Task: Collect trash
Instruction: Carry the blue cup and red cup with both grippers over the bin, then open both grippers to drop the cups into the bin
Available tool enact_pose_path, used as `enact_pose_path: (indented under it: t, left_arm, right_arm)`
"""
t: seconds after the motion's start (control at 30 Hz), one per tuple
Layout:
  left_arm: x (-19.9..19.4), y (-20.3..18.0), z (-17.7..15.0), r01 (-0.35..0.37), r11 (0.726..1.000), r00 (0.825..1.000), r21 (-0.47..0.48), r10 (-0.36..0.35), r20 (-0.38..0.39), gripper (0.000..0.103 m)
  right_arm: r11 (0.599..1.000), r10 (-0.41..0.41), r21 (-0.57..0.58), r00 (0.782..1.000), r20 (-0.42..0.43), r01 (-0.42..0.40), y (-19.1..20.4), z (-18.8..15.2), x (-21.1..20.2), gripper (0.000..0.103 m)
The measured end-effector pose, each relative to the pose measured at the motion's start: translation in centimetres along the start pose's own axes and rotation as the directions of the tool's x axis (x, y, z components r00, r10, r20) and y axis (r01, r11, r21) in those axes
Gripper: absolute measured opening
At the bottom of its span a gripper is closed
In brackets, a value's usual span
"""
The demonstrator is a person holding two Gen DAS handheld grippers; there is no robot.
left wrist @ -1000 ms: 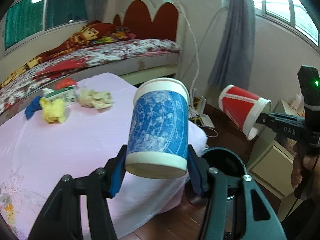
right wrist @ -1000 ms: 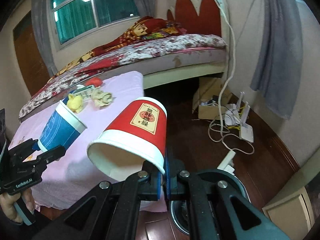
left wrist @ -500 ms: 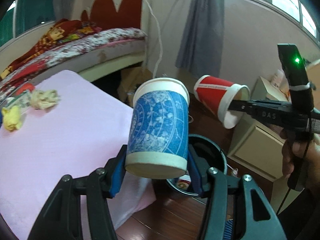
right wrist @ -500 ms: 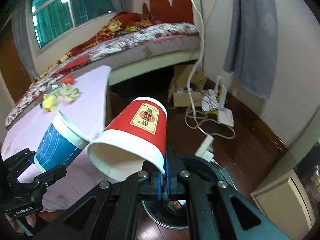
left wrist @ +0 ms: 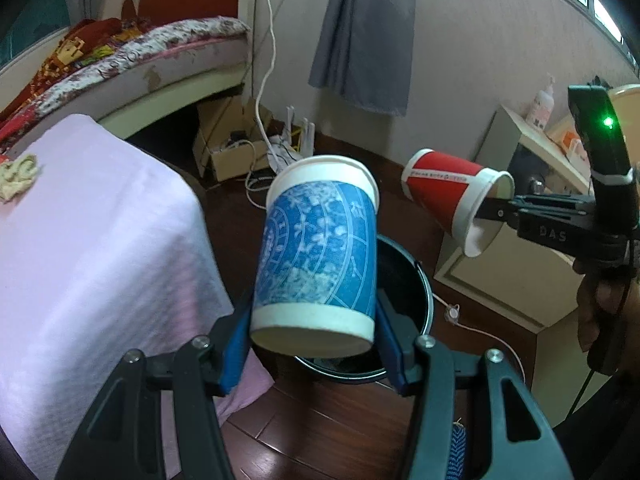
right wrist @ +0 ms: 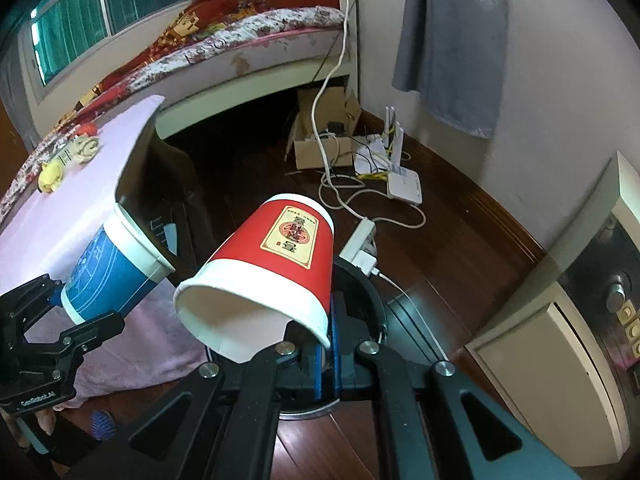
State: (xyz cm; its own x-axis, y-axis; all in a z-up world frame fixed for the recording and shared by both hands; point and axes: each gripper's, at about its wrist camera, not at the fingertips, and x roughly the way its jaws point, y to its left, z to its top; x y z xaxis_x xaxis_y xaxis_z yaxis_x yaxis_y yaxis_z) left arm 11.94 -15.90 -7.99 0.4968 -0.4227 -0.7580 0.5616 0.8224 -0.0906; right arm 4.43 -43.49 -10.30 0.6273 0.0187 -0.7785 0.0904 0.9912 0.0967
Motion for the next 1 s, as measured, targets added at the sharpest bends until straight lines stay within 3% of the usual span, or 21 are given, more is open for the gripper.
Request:
enact_pose_path:
  t: [0.4,0.73,0.83,0.87,0.9,0.93,1.0]
  left_arm:
    - [4.8,-0.5,-1.2,0.046,0.999,0.992,-0.018,-0.048,-0.120,0.056]
    - [7.8,0.1,-1.8,0.057,0.998,0.977,-0.028,-0.062,-0.204,0.058]
    - [8.6,0.3,-1.9,0.046,0.998,0.973,-0.034,-0.053,-0.224,0.067]
    - [8.8,0.5,-1.9,0.018,0.999,0.973,-0.034,-0.025,-0.230,0.082]
    - [8.7,0.7,-2.1,-0.013,0.999,0.973,-0.043,0.003,-0.231,0.093]
    - [8.5,1.0,-2.2,-0.021,0.998,0.974,-0.053,0.008,-0.225,0.096]
    - [7.9,1.4,-2.6,-0.046,0.997,0.976,-0.068,0.030,-0.216,0.100]
  right_arm:
    - [0.998,-0.023,-0.056,0.994,-0.111,0.017,-0.5,-1.8,4.8,0.004]
    - [0.988,-0.064,-0.153,0.976,-0.208,0.032,1.2,-2.6,9.7,0.004]
    - [0.984,-0.072,-0.173,0.971,-0.227,0.032,1.4,-2.6,10.5,0.004]
    - [0.981,-0.089,-0.191,0.965,-0.245,0.042,1.5,-2.7,10.9,0.005]
    - [0.974,-0.135,-0.214,0.956,-0.261,0.079,1.3,-2.8,11.4,0.014]
    - [0.969,-0.170,-0.223,0.949,-0.268,0.110,1.0,-2.9,11.6,0.037]
    - [0.971,-0.180,-0.202,0.946,-0.269,0.128,0.0,-2.9,11.5,0.068]
